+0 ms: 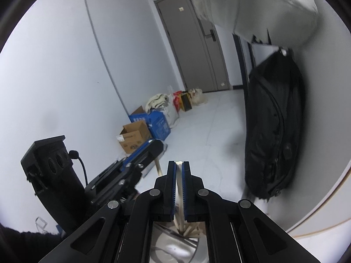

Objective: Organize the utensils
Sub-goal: 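Open both tools to drop the sticks into the white holder, then lower both open tools toward the wooden sticks on the mat, then close the right tool on one wooden stick beside the holder, then close the left tool on another wooden stick on the mat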

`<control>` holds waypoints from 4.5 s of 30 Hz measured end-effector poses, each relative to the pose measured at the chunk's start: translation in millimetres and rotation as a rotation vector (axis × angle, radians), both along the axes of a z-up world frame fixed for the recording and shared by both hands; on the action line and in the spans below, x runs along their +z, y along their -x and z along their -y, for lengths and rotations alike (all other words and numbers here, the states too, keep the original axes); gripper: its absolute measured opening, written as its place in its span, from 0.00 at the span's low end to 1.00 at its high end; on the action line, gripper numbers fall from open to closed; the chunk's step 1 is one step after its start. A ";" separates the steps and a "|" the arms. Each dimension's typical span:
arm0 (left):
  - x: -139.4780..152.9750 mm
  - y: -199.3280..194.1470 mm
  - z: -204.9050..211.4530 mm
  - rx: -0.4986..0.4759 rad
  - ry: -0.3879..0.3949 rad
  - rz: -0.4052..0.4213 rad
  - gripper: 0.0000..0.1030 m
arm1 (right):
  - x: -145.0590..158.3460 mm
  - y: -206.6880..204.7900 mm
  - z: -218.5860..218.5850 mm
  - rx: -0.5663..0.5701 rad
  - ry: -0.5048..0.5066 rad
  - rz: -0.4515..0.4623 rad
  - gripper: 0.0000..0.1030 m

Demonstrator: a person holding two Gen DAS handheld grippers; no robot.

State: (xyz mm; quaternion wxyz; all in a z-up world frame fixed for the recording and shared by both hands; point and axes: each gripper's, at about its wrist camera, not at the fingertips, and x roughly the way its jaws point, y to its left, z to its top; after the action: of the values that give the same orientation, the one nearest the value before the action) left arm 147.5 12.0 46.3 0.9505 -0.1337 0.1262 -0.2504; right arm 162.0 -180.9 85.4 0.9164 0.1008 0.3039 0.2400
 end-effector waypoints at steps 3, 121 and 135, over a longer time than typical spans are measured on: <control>0.6 -4.6 -5.4 -0.038 0.019 -0.061 0.02 | -4.0 -0.9 7.6 -0.016 -0.031 -0.018 0.06; -137.8 87.3 24.5 0.294 -0.290 -1.026 0.76 | -94.4 135.9 14.1 0.018 -0.016 -0.135 0.04; -142.0 79.6 26.9 0.488 -0.367 -1.083 0.36 | -76.7 148.8 42.9 -0.002 -0.076 -0.075 0.04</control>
State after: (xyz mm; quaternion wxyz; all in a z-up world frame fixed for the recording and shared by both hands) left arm 67.9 -14.9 -95.7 0.7890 -0.1010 0.5971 0.1034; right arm 13.2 -223.7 8.8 0.9003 0.1446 0.3285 0.2463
